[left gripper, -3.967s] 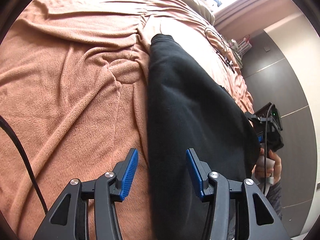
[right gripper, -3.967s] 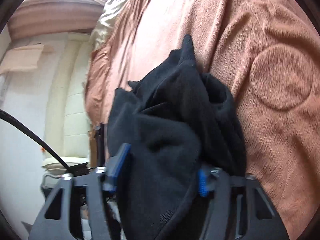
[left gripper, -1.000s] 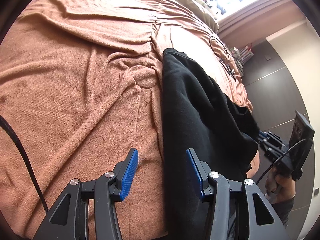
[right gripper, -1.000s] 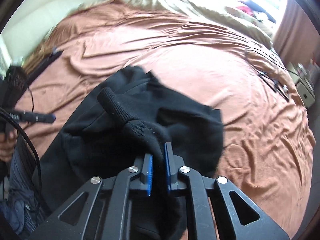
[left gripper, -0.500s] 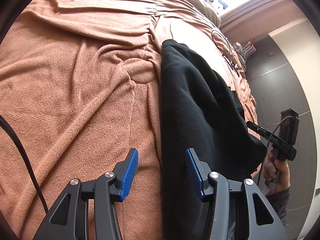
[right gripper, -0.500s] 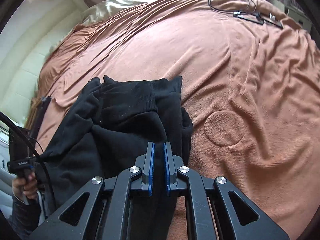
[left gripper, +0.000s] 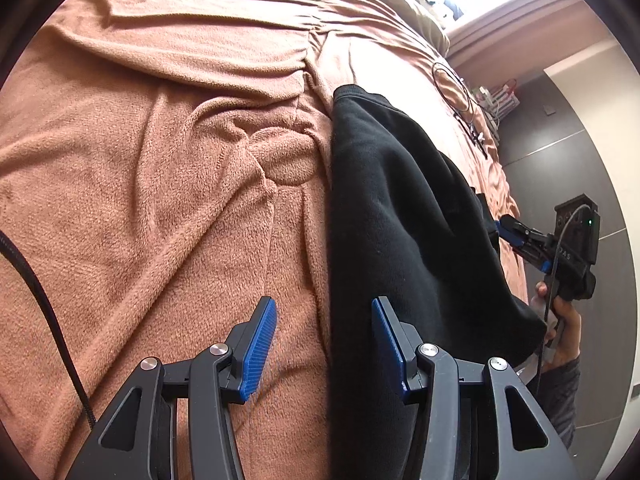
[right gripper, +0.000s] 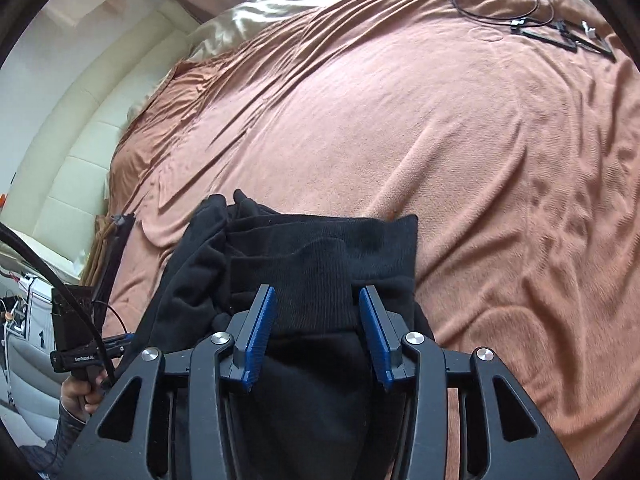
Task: Fold small clothes
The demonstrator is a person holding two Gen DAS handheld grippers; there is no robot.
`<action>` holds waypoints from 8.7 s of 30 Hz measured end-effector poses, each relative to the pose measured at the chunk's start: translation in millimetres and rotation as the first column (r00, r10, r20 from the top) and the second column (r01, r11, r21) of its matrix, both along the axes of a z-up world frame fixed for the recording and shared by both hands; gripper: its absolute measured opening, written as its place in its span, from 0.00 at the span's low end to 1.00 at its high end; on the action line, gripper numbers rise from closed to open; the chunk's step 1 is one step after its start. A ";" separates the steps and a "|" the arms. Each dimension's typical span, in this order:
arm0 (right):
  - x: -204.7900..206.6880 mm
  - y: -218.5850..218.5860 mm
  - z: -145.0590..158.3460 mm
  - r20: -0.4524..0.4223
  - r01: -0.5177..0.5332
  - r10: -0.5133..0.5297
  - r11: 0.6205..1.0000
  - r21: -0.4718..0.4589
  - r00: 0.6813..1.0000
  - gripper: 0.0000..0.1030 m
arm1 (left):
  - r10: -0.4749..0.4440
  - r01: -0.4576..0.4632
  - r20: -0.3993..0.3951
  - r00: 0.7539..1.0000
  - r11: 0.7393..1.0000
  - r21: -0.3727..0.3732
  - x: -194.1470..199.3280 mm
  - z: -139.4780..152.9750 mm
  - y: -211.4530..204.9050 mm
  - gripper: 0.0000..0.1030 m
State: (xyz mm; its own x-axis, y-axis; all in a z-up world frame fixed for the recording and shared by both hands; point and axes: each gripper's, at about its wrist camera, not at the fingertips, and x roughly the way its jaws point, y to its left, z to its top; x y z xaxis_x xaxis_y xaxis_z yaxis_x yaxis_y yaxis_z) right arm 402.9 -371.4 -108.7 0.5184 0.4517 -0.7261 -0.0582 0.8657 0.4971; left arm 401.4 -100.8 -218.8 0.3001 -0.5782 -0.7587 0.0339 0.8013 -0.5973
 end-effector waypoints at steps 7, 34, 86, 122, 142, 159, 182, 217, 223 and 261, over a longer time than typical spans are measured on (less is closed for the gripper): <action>22.1 4.2 0.1 0.005 -0.020 0.020 1.000 0.004 1.000 0.03 | 0.008 -0.008 0.000 1.000 1.000 -0.004 8.1 -3.2 -2.3 0.50; 9.6 0.7 1.7 0.026 0.197 -0.196 0.958 -0.209 0.980 0.18 | 0.002 -0.002 -0.003 1.000 1.000 0.010 12.9 -6.5 -10.0 0.50; -124.9 198.3 48.0 0.037 -0.169 0.257 0.731 -0.661 0.966 0.14 | 0.078 -0.074 0.036 0.996 0.992 -0.104 -76.9 7.5 48.7 0.50; -47.4 59.6 14.4 0.019 0.094 -0.096 0.892 -0.441 0.995 0.22 | 0.005 -0.004 0.015 1.000 0.997 -0.071 -19.0 2.5 -6.6 0.50; -17.4 5.0 -23.1 -0.037 0.061 -0.062 0.997 -0.039 0.997 0.61 | -0.025 0.026 0.015 1.000 0.997 -0.069 31.5 -4.4 -28.4 0.51; -47.3 -56.3 -51.3 -0.055 0.155 -0.147 0.971 0.184 0.988 0.26 | 0.026 -0.025 0.043 0.999 0.999 -0.020 89.4 -11.5 -43.7 0.51; -44.0 -69.9 -42.6 -0.097 0.065 -0.046 0.977 0.202 0.994 0.20 | -0.014 0.014 0.012 1.000 1.000 -0.012 95.5 -8.8 -55.6 0.31; -313.0 11.5 146.5 0.428 -0.055 0.016 0.995 0.079 0.904 0.16 | 0.006 0.069 0.486 0.874 0.988 -0.137 -78.6 246.6 4.6 0.13; -363.4 53.6 171.0 0.483 -0.088 0.053 0.995 0.052 0.874 0.15 | 0.039 0.036 0.552 0.833 0.992 -0.124 -132.9 284.8 36.4 0.13; -359.6 193.2 194.5 0.579 -0.424 0.345 0.906 0.000 0.738 0.15 | 0.235 -0.218 0.686 0.689 0.969 -0.113 -293.7 341.3 246.1 0.13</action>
